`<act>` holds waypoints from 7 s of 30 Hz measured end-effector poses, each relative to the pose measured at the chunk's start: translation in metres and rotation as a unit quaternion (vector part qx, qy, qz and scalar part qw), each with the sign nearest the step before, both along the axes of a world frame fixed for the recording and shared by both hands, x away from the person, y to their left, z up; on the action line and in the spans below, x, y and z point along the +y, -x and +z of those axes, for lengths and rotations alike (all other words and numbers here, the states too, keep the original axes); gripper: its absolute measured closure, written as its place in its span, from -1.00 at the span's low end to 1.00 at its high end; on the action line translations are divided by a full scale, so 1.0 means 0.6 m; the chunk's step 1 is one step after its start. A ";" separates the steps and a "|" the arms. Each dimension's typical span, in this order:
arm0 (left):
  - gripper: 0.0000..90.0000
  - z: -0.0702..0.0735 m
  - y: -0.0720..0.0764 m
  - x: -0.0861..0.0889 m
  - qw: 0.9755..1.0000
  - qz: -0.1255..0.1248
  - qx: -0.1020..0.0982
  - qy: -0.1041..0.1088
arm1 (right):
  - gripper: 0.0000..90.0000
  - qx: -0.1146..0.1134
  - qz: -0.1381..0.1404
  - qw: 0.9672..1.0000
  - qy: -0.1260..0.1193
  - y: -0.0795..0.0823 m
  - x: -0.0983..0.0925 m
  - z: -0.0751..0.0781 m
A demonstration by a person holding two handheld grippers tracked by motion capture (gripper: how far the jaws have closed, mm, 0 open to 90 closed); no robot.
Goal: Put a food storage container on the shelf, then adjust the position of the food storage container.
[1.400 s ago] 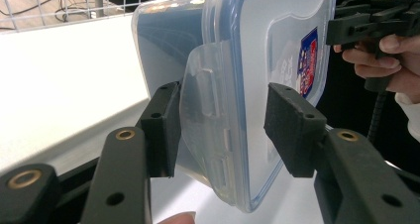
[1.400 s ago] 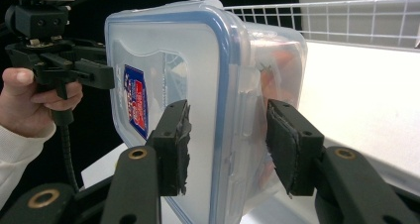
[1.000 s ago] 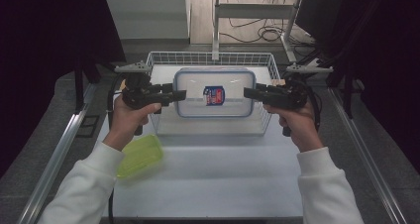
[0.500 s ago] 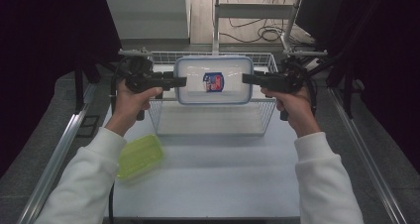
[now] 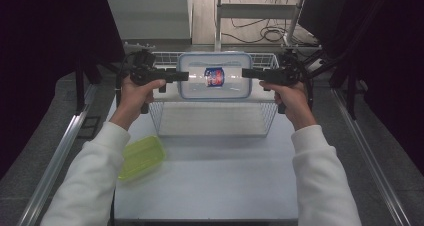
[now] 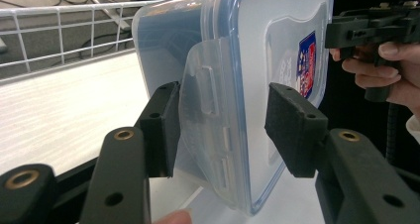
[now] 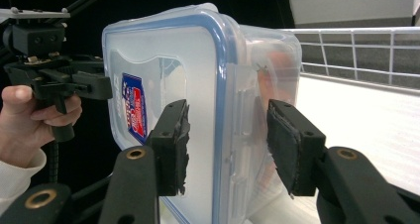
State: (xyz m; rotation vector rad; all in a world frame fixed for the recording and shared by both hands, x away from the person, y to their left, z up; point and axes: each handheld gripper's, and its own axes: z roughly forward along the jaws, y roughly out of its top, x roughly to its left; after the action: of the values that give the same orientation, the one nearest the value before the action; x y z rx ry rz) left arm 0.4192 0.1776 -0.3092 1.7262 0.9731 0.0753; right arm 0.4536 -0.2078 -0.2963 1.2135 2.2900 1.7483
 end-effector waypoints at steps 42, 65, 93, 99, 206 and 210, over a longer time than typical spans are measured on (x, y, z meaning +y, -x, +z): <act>-0.44 -0.008 -0.009 0.005 0.998 0.064 0.010 0.021 | 0.15 0.027 -0.068 0.997 -0.005 0.014 -0.020 -0.002; 1.00 -0.055 0.028 -0.031 0.998 -0.008 0.015 -0.060 | -0.05 0.020 -0.033 0.999 0.010 0.059 -0.032 -0.041; 0.99 -0.056 0.038 -0.023 0.998 -0.006 0.018 -0.055 | -0.08 0.024 -0.018 0.999 0.012 0.072 -0.042 -0.072; 0.94 -0.064 0.096 -0.006 0.999 -0.005 0.008 -0.048 | -0.11 0.016 -0.004 1.000 0.024 0.096 -0.046 -0.068; 0.97 -0.330 0.273 0.274 0.949 0.184 0.191 -0.170 | -0.30 0.060 0.044 0.991 0.107 0.239 -0.057 -0.275; 0.99 -0.334 0.269 0.269 0.949 0.181 0.193 -0.170 | -0.30 0.059 0.043 0.991 0.110 0.241 -0.058 -0.274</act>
State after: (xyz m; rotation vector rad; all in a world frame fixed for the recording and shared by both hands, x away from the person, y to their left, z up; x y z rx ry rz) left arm 0.2576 0.3388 -0.5097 1.8911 1.6435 0.1545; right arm 0.3092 -0.2425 -0.4606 1.2227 2.5566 1.4328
